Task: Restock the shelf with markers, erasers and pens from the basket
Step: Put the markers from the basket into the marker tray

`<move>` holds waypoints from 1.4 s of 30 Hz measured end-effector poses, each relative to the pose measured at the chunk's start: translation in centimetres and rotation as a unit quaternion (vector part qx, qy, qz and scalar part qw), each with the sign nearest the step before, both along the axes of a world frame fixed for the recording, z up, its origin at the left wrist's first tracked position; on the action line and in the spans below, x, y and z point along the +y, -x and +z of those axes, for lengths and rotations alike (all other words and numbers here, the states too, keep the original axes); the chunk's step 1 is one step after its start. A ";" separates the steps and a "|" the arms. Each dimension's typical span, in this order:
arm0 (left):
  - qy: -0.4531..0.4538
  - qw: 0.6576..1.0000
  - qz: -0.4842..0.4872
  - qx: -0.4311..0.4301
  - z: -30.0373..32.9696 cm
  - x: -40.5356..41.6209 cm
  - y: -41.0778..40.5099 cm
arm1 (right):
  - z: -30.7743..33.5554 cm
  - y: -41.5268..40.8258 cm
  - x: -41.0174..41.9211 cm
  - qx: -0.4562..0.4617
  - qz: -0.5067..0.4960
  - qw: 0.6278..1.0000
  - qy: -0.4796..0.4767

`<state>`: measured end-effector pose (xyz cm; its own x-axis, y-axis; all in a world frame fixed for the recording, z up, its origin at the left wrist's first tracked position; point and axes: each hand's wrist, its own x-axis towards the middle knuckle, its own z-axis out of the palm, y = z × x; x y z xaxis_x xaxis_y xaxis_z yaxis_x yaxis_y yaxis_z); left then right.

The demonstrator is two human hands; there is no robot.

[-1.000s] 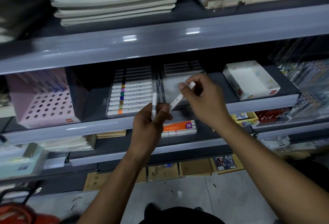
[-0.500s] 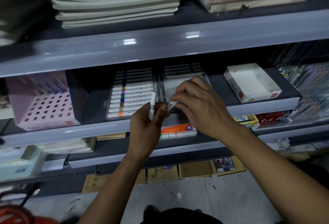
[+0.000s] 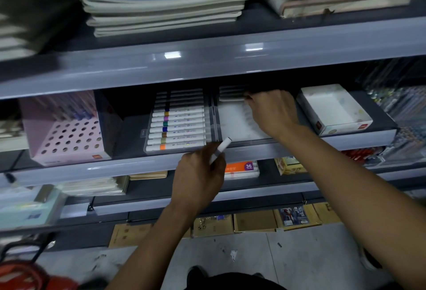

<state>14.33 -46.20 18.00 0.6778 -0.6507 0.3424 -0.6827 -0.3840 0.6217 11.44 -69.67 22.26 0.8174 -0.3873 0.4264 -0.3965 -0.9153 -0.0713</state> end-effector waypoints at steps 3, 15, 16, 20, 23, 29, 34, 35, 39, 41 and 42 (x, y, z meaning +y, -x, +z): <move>-0.003 1.000 -0.003 -0.006 -0.1 0.1 0.0 | -0.2 -0.9 -0.1 0.033 -0.007 0.999 0.000; 0.003 1.000 -0.007 0.007 -0.3 0.3 0.0 | -0.3 -0.8 0.8 0.128 -0.050 0.988 0.063; 0.002 1.000 -0.006 0.008 -0.4 0.3 0.0 | -0.3 -0.8 0.8 0.138 -0.052 0.987 0.068; -0.001 1.000 0.002 0.006 -0.4 0.3 -0.1 | -0.4 -0.9 0.7 0.142 -0.062 0.986 0.063; 0.003 1.000 0.007 0.003 -0.3 0.3 -0.1 | -0.6 -1.2 0.7 0.136 -0.088 0.985 0.053; -0.006 1.000 0.007 0.027 -0.1 0.4 0.2 | -0.9 -1.1 0.4 0.107 -0.088 0.990 0.037; 0.177 0.904 -0.065 0.384 1.1 0.3 0.5 | -1.1 -0.5 -0.1 -0.021 -0.056 0.998 -0.020; 0.209 0.871 -0.076 0.437 1.5 0.4 0.6 | -1.2 -0.3 0.0 -0.048 -0.041 0.997 -0.034; 0.252 0.803 -0.114 0.527 2.1 0.6 0.1 | -0.9 1.1 2.2 -0.133 0.099 0.972 -0.164; 0.251 0.799 -0.123 0.533 2.0 0.6 -0.2 | -0.8 2.1 3.8 -0.129 0.184 0.943 -0.246; 0.252 0.803 -0.130 0.524 1.9 0.6 -0.3 | -0.9 2.6 4.6 -0.120 0.211 0.927 -0.285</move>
<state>14.61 -45.63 19.89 0.6295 -0.7743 -0.0640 0.3009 0.1671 0.9389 8.89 -65.07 21.40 0.8555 -0.2725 0.4403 0.0784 -0.7722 -0.6305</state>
